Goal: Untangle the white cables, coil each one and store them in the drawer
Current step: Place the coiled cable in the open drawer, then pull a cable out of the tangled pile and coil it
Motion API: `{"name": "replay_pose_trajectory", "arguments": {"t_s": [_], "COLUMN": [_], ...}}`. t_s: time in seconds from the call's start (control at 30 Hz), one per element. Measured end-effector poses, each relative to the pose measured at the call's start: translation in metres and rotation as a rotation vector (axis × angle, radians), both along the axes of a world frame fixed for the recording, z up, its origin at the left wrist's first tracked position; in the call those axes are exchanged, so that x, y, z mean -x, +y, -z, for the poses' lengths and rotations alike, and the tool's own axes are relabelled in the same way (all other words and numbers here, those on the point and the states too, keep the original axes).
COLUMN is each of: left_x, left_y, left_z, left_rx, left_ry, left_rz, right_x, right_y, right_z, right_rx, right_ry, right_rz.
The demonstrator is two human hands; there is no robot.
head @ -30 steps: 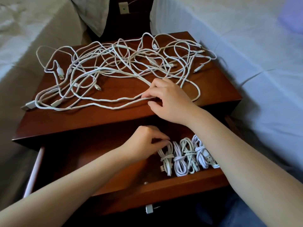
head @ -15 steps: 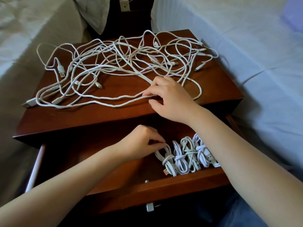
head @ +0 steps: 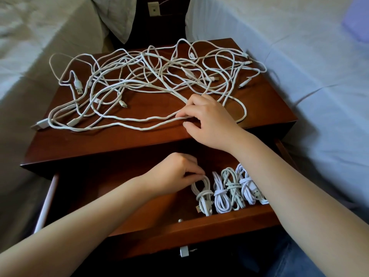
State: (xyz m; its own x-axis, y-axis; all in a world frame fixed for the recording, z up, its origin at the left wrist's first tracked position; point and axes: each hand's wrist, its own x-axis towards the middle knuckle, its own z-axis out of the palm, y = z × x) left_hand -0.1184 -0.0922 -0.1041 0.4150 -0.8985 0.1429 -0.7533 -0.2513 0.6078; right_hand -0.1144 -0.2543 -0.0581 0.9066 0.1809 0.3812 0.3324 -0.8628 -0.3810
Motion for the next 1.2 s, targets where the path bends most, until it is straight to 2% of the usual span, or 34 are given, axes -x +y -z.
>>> {"name": "replay_pose_trajectory", "arguments": {"t_s": [0.43,0.57,0.8,1.07,1.2], "left_x": [0.002,-0.003,-0.005,-0.039,-0.07], "left_y": [0.007,0.012,0.019,0.036,0.037], "left_z": [-0.008,-0.023,-0.06,-0.09,-0.108], "left_rx": [-0.037,0.055,0.17,0.497,0.565], "left_ry": [-0.061,-0.02,0.27,0.182,0.125], "left_rz": [-0.151,-0.218,-0.261,-0.585,-0.749], "right_x": [0.001,0.002,0.001,-0.015,-0.036], "right_y": [0.001,0.001,0.001,0.006,0.012], "right_z": [0.001,0.0,-0.003,-0.016,-0.023], "right_rx": [-0.02,-0.067,-0.14,-0.109,-0.119], "right_ry": [-0.02,-0.049,-0.12,-0.197,-0.243], "right_rz": [-0.005,-0.01,0.035,0.036,0.02]}}
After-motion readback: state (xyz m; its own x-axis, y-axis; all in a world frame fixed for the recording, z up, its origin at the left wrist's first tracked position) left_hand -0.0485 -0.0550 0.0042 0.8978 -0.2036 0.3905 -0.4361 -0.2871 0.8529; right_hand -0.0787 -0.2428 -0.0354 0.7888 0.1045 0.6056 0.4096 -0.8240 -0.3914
